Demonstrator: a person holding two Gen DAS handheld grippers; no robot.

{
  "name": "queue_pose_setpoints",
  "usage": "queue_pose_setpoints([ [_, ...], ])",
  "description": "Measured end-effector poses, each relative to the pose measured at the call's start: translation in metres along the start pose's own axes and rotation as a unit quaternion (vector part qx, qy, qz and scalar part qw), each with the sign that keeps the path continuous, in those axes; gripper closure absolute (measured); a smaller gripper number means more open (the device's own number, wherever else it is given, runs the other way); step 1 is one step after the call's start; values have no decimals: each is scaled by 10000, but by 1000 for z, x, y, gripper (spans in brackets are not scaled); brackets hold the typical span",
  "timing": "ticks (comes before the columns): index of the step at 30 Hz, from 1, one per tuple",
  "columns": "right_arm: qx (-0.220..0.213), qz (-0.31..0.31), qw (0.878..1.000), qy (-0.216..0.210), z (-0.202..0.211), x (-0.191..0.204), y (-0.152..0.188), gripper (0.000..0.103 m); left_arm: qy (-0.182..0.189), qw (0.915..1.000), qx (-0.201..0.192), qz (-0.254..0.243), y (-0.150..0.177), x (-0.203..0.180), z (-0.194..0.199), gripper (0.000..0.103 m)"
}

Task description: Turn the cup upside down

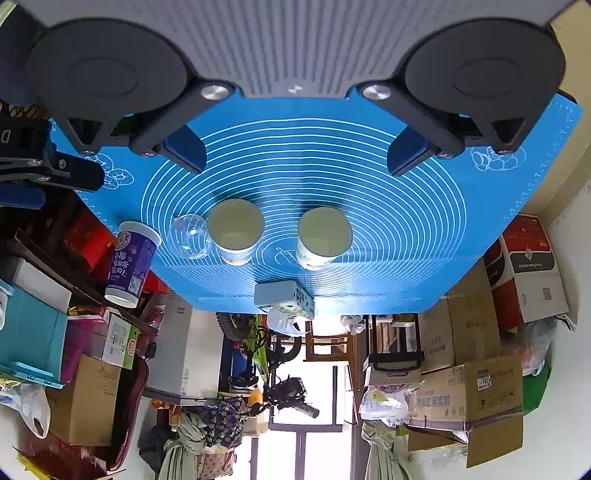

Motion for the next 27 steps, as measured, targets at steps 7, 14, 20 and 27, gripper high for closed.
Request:
queue_pose_setpoints([
  [7,79,-11,10000,-14,-3,0,1,4,14,10000,9,46,0,0,1,0],
  [14,37,15,10000,-2,-2,-6,4,4,31,10000,11,54,0,-2,0,1],
  [20,22,55,10000,23,0,1,1,4,28,10000,-9,50,-3,-3,3,1],
  [27,29,56,10000,25,0,1,2,4,23,10000,-3,41,-2,-2,5,1],
])
Point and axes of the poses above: each gripper's, at about its wrist camera, not at the fingertips, and z roughly against the way its jaws point, x to its left, y to its underside, the point moved 8 cm from there along -z, roughly the way its jaws point, and after that the axes turned 9 degrees about x, right-handed, at the moved point
